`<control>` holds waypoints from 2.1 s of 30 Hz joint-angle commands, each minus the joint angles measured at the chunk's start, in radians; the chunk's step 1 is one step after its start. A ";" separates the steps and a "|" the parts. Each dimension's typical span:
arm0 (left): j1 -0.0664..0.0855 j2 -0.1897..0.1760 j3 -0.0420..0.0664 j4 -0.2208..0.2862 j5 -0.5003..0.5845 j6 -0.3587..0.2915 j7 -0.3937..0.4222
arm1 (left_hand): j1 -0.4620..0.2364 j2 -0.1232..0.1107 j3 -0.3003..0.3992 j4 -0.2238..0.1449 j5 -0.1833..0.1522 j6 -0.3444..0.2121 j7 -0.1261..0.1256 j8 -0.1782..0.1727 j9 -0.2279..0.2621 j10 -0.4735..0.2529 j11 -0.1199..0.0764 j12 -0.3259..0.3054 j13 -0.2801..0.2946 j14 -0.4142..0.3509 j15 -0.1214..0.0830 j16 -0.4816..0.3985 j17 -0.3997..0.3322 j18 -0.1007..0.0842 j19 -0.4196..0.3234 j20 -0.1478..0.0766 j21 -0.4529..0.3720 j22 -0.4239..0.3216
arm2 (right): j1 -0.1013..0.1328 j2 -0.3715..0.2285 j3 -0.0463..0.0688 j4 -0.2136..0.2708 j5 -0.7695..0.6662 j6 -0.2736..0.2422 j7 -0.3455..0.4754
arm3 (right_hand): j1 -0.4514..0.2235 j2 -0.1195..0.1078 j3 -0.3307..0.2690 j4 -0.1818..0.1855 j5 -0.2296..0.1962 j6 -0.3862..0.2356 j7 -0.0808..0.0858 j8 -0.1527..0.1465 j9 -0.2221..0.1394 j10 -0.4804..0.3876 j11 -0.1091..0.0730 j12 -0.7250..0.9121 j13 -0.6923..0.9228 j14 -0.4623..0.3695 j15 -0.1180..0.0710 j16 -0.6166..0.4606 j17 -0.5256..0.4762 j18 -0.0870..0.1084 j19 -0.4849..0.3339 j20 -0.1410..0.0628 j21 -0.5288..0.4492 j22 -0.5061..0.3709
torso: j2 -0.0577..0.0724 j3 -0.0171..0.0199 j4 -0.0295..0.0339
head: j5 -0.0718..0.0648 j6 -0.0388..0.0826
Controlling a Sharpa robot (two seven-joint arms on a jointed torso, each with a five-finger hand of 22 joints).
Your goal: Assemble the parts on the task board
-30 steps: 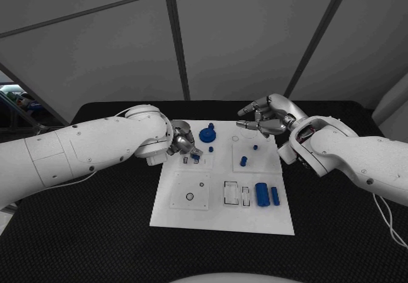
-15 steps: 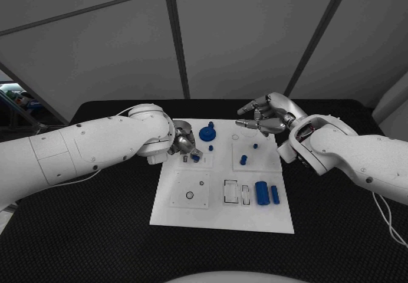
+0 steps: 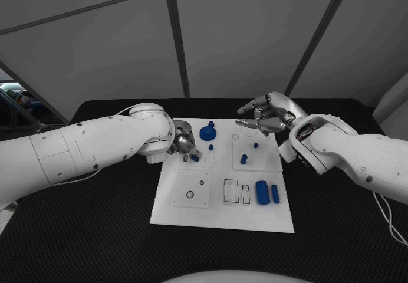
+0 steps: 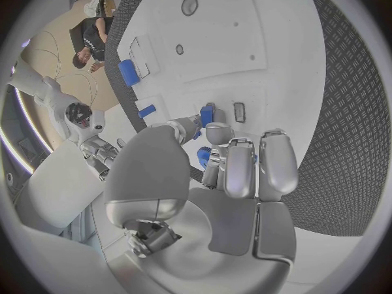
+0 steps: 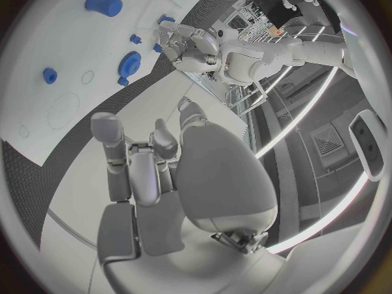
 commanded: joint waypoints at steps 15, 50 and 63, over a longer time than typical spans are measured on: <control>0.001 0.005 0.000 -0.010 -0.012 0.036 -0.010 | -0.006 0.010 0.151 -0.139 0.005 0.000 -0.011 0.009 0.114 0.011 -0.002 0.002 -0.004 0.041 -0.006 0.000 0.002 -0.052 0.007 -0.001 0.006 0.002 | 0.001 0.002 0.001 0.000 -0.002 0.006 0.008 | -0.003 0.007 -0.003 0.002 0.007 0.004 -0.004 0.004 -0.001 -0.008 -0.002 -0.004 -0.001 0.038 -0.007 -0.006 -0.002 0.018 -0.005 -0.001 -0.005 -0.003 | 0.000 0.0004 0.0005 | -0.001 -0.003; -0.002 0.037 0.000 -0.061 0.002 0.086 -0.027 | -0.138 0.033 0.008 -0.089 -0.008 0.036 -0.030 0.034 0.131 0.032 -0.016 0.038 0.011 0.042 -0.017 0.000 0.004 -0.058 0.024 -0.012 0.018 0.033 | 0.001 -0.001 0.001 0.002 -0.002 0.002 0.013 | -0.012 0.012 -0.006 0.008 -0.004 0.003 -0.004 0.007 -0.002 -0.010 -0.002 -0.008 -0.008 0.036 -0.007 -0.015 -0.013 0.020 -0.010 -0.002 -0.017 -0.019 | 0.000 0.0002 0.0004 | -0.007 -0.014; -0.002 0.038 0.000 -0.064 0.002 0.099 -0.028 | -0.158 0.036 -0.056 -0.075 -0.008 0.052 -0.035 0.035 0.130 0.041 -0.020 0.050 0.019 0.043 -0.020 0.001 0.005 -0.061 0.032 -0.015 0.024 0.047 | 0.001 -0.002 0.001 0.003 -0.002 0.002 0.014 | -0.014 0.011 -0.008 0.010 -0.008 0.003 -0.004 0.007 -0.002 -0.011 -0.002 -0.009 -0.009 0.036 -0.007 -0.017 -0.015 0.021 -0.011 -0.002 -0.020 -0.023 | 0.000 0.0005 0.0006 | -0.008 -0.015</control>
